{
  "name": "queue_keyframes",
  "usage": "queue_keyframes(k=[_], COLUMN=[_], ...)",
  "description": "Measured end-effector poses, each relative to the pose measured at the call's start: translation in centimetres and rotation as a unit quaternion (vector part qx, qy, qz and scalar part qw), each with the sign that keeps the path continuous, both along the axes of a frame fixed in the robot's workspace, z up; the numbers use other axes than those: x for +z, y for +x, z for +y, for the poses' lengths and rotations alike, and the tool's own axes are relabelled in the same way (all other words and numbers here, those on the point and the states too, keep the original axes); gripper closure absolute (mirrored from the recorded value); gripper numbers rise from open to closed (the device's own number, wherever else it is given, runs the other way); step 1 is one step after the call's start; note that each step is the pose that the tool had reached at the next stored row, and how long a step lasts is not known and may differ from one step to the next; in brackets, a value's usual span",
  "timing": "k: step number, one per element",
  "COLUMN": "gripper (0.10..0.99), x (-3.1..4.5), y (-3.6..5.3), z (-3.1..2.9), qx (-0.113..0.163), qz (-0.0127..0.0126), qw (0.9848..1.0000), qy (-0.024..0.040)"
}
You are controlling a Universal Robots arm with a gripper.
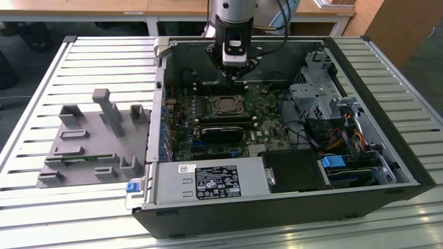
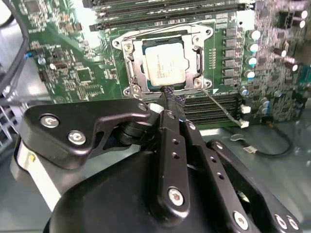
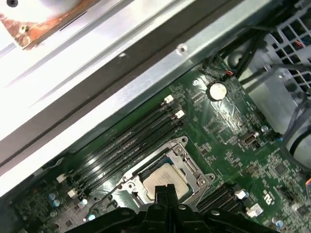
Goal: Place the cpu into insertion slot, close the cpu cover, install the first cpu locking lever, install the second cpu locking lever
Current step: 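Install the first cpu locking lever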
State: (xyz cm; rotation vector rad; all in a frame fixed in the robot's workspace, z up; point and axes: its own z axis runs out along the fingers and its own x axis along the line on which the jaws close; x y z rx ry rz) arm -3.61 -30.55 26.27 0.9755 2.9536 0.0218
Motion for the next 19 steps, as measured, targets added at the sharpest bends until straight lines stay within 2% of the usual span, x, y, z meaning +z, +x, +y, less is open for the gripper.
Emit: queue_keyframes(k=[5,13,16,19], gripper=[0.98,0.98,0.98,0.98], x=[-0.03,-0.05,-0.09,-0.16], y=[0.0,-0.01,-0.02,-0.02], z=[0.0,0.12,0.13,0.13], qx=[0.042,0.083,0.103,0.13], qz=[0.0,0.0002,0.0001,0.0001], qw=[0.9991,0.9965,0.9947,0.9915], qy=[0.0,0.0,0.0,0.0001])
